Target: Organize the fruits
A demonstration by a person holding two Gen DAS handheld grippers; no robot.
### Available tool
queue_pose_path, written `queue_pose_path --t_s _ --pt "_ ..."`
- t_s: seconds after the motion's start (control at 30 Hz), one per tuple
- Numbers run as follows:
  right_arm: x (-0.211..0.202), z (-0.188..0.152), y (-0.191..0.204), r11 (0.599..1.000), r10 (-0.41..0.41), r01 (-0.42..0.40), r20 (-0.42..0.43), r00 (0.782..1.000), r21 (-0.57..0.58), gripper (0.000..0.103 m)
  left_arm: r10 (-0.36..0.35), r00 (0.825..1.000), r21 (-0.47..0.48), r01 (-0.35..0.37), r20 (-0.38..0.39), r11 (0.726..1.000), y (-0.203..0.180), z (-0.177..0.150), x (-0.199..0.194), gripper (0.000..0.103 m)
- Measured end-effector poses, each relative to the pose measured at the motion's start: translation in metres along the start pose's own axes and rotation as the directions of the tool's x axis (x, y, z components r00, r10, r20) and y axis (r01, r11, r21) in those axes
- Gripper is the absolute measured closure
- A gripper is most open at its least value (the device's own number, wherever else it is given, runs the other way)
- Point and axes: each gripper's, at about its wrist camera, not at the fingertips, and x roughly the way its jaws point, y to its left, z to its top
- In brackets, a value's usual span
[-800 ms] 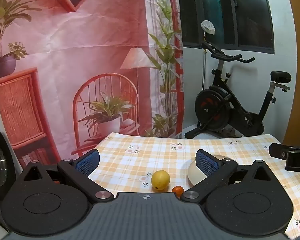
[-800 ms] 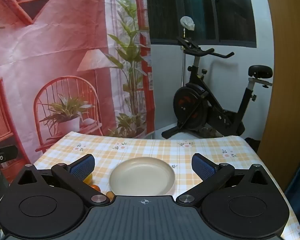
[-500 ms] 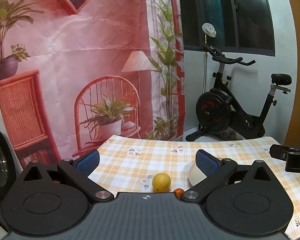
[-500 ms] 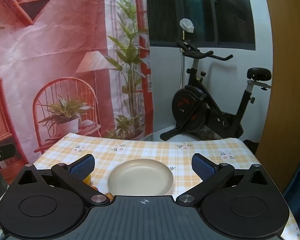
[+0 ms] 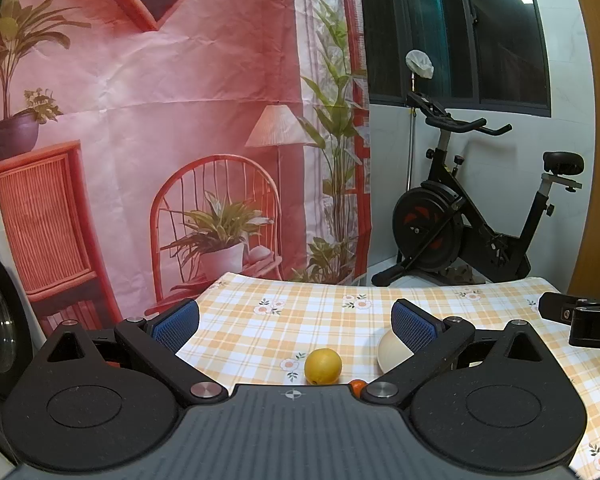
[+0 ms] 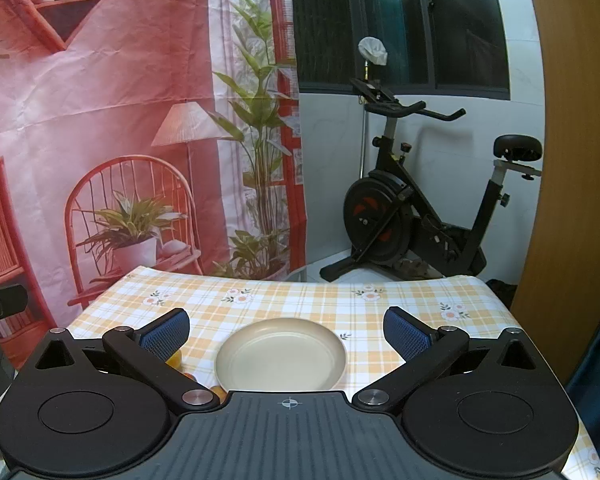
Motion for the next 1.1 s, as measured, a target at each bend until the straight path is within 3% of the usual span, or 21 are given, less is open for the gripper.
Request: queue_pose_path --t_s 1.1 --pt "-0.0018 -0.0005 -0.0019 1.000 0.000 0.000 0.002 1.000 0.000 0.000 -0.002 1.000 -0.008 0.002 0.000 1.000 0.0009 -0.0003 -0.0004 0.000"
